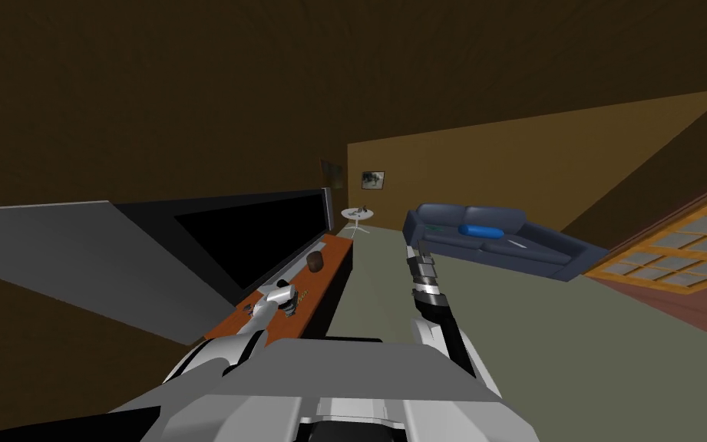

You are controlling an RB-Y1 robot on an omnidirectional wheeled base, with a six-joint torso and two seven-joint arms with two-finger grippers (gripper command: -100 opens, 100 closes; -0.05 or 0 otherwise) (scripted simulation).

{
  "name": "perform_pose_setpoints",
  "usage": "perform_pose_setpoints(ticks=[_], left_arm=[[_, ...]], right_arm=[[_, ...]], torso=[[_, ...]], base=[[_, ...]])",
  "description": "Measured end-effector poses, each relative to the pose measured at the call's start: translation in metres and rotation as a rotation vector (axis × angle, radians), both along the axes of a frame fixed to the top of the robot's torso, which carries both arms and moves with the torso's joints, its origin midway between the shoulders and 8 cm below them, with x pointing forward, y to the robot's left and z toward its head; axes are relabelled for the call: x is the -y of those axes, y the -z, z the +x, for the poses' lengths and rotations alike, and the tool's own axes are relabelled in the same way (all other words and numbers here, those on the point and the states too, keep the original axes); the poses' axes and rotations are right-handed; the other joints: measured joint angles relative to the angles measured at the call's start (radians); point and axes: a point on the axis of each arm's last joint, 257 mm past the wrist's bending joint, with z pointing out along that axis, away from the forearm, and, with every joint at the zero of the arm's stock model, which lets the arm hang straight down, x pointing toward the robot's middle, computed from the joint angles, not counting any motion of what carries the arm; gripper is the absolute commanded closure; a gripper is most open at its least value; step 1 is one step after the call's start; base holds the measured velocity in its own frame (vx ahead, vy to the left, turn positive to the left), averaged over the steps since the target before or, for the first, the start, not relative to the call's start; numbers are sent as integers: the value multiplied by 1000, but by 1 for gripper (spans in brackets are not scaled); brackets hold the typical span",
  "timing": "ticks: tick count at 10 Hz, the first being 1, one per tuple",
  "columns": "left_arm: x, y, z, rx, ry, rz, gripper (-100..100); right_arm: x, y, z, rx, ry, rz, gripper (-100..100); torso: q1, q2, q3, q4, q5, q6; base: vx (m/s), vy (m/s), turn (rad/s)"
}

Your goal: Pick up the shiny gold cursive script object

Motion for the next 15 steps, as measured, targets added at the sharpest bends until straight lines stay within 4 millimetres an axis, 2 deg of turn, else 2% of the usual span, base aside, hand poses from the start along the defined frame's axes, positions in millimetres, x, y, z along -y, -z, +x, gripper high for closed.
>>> perform_pose_setpoints(ticks=[5, 6, 10, 11, 12, 15], left_arm=[[-28, 19, -35, -1, -91, -1, -100], [-29, 19, -35, 2, -94, 0, 100], [-29, 20, -36, 0, -97, -3, 100], [-29, 20, -36, 0, -97, -3, 0], [-29, 20, -36, 0, -98, -3, 100], [-16, 9, -19, 4, -51, -1, 100]], right_arm=[[0, 0, 0, 0, 0, 0, 0], [0, 0, 0, 0, 0, 0, 0], [0, 0, 0, 0, 0, 0, 0], [0, 0, 0, 0, 0, 0, 0], [0, 0, 0, 0, 0, 0, 0], [0, 0, 0, 0, 0, 0, 0]], torso=[[-1, 2, 1, 0, 0, 0], [-1, 1, 1, 0, 0, 0], [-2, 1, 1, 1, -1, 1], [-1, 1, 1, 1, -1, 1], [-1, 1, 1, 1, -1, 1], [-2, 2, 1, 0, -2, 1]], base=[[-1, 10, -162], [-3, 0, 13], [0, 0, 0], [0, 0, 0], [2, -4, 127], [0, -12, 256]])
